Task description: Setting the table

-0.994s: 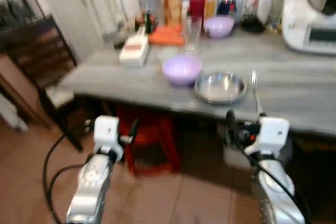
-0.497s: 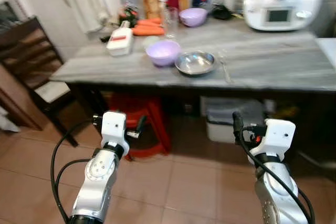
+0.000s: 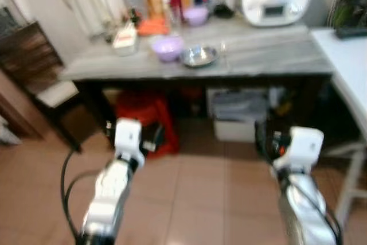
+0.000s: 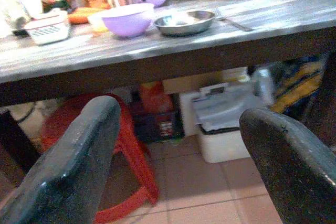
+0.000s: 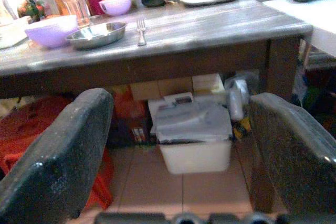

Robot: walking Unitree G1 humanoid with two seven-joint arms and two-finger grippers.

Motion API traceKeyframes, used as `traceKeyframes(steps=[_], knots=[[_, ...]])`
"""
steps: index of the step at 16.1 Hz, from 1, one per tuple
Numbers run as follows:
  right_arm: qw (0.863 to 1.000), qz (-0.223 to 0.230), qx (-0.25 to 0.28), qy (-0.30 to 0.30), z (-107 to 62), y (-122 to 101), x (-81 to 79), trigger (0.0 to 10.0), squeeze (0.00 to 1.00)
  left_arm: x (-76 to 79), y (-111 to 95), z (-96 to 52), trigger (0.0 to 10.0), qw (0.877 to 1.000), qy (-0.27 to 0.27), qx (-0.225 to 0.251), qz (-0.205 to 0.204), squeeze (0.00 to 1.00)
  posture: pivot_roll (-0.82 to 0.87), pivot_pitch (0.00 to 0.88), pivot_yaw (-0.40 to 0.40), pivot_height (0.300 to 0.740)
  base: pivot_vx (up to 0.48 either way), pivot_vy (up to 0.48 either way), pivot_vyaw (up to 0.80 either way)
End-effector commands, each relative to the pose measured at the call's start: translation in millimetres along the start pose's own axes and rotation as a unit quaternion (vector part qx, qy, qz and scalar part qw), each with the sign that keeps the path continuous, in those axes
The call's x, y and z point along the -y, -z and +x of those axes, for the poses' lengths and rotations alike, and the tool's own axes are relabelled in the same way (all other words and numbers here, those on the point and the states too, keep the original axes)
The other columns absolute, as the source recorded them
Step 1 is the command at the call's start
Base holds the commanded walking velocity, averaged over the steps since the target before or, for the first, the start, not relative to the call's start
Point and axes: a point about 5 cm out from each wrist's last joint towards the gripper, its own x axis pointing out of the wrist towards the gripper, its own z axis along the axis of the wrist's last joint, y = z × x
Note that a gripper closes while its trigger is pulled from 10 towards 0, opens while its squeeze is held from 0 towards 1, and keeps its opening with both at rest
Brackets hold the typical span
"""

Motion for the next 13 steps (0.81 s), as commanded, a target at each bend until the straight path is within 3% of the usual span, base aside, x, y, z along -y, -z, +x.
traceKeyframes(steps=[1, 5, 13], knots=[[1.000, 0.007, 0.014, -0.015, 3.2, -7.4, -9.5, 10.0, 0.00, -8.3, -2.3, -2.3, 10.0, 1.000, -0.006, 0.005, 0.003, 0.00, -0.13, 0.000, 0.137, 0.740, 0.000, 0.000, 0.00], [1.000, 0.008, 0.012, -0.013, 2.9, -7.0, -8.0, 10.0, 0.00, -4.4, -1.8, -2.0, 10.0, 1.000, 0.001, 0.007, -0.001, 0.00, -0.14, 0.000, 0.139, 0.740, 0.000, -0.141, 0.00], [1.000, 0.010, 0.012, -0.002, 0.8, -6.5, -7.5, 10.0, 0.00, -6.6, -3.4, -1.8, 10.0, 1.000, 0.009, 0.008, 0.003, 0.00, -0.14, 0.000, 0.156, 0.740, 0.000, -0.480, 0.00]])
